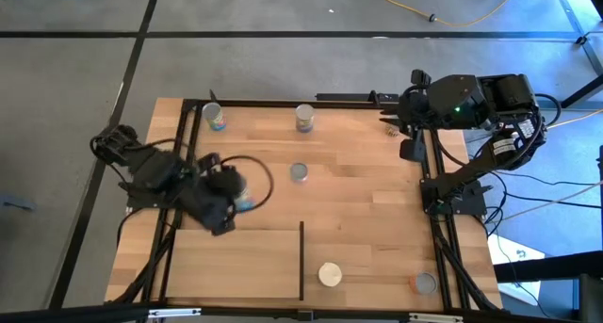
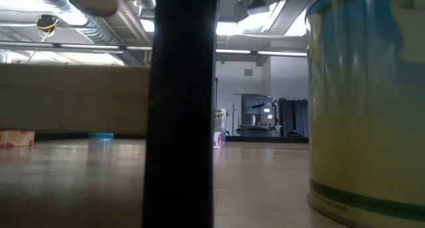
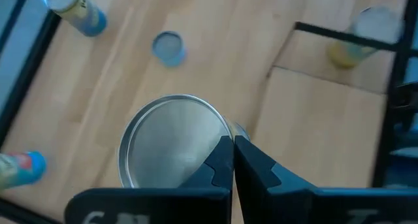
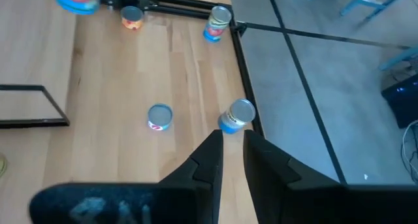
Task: Pick and place cans onto a shelf
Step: Put the canned tomatoes on the shelf
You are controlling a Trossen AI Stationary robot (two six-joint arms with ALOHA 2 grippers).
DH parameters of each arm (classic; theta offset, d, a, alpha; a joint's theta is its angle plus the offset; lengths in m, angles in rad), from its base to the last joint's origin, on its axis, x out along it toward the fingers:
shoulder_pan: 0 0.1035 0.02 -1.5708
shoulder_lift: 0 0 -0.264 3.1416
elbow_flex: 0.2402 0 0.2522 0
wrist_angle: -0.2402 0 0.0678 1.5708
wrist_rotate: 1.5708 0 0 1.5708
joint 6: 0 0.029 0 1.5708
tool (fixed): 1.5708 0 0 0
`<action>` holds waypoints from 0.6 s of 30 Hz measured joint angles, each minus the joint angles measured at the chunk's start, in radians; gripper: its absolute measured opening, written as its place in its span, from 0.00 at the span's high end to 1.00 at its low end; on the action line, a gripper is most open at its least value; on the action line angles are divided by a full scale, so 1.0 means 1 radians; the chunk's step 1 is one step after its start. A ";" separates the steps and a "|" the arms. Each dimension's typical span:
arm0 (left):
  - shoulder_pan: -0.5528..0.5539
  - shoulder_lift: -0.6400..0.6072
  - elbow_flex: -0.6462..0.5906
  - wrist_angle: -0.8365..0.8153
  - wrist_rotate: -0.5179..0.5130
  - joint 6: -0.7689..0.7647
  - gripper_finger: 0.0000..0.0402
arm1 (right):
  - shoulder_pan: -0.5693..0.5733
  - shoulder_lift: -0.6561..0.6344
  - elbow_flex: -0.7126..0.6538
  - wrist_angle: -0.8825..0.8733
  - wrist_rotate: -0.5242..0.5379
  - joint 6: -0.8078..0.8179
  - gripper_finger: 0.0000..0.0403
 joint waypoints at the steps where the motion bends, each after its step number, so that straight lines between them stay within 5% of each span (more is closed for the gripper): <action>1: -0.026 -0.003 0.000 0.000 -0.017 -0.039 1.00 | 0.000 0.000 0.000 0.000 0.003 0.003 0.84; 6: -0.149 -0.003 -0.026 0.000 -0.076 -0.219 1.00 | 0.000 0.000 0.000 0.006 0.006 0.003 0.84; 18: -0.397 -0.001 -0.273 0.020 -0.029 -0.710 1.00 | 0.000 0.000 -0.001 0.054 0.030 0.003 0.84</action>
